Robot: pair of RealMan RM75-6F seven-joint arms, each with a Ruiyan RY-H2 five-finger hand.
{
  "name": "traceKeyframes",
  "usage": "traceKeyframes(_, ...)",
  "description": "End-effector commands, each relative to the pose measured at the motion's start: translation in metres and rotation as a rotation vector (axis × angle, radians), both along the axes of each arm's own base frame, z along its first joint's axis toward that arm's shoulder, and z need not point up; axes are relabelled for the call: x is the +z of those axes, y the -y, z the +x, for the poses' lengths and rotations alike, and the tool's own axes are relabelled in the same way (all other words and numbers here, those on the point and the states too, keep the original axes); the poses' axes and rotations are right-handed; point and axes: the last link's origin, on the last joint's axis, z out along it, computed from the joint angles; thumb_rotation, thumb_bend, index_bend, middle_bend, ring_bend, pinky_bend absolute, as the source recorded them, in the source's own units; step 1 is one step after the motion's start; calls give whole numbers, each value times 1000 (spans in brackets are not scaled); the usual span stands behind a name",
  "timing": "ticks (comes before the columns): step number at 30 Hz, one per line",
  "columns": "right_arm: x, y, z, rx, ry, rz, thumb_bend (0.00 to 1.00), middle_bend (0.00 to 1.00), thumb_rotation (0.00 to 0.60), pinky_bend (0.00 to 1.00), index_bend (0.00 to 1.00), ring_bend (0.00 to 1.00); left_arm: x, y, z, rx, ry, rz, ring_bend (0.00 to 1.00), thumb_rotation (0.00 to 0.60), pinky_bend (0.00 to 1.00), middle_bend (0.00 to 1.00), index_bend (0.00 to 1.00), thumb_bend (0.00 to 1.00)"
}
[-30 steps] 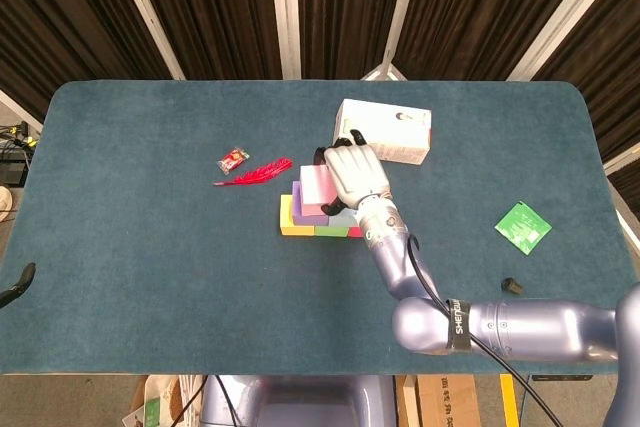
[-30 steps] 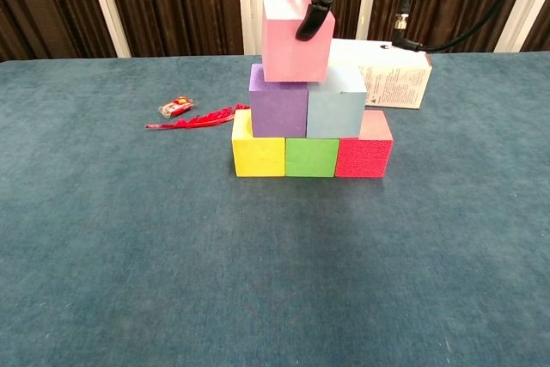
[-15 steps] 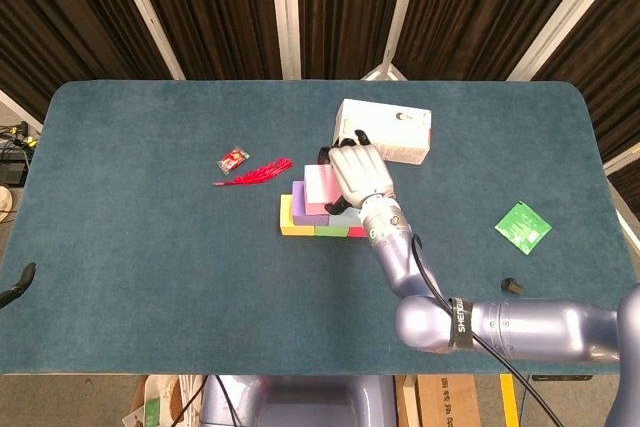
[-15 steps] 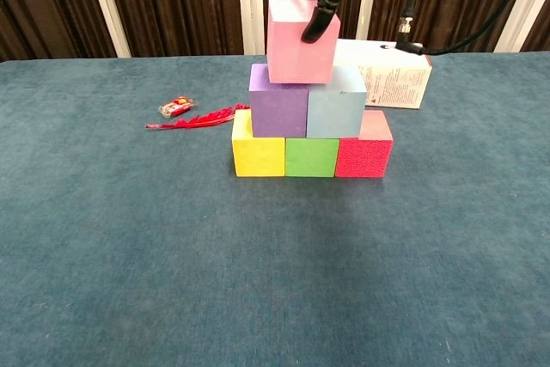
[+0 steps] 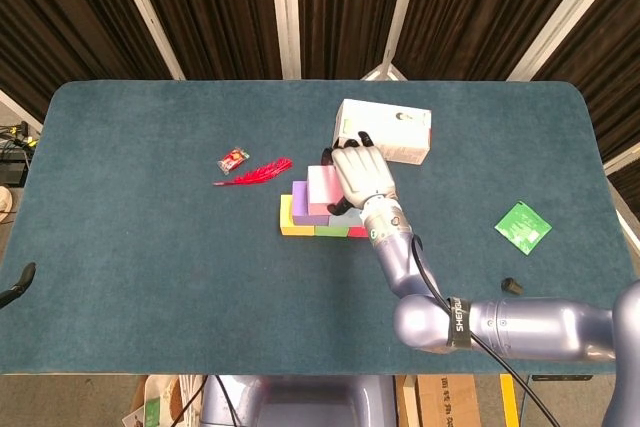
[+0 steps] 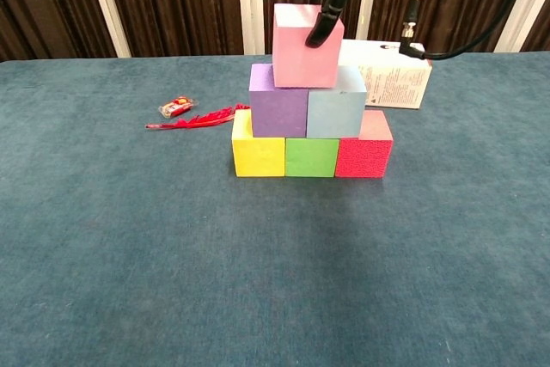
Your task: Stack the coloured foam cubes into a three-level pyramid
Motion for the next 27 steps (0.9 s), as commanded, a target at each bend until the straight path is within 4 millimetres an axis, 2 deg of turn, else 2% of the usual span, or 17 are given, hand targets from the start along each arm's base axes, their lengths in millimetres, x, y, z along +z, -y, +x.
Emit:
traceKeyframes(1,0,0,-1,-3,-2,-1,213,337,600,0,359,176,0,0,0,1,-1,-1,0,600,0,0,7,305)
traceKeyframes(27,2,-1,-3,-4,-1,-2,213,315,600,0,360,155,-1,-1,0,8,-3,2,0,600,0,0,7,305)
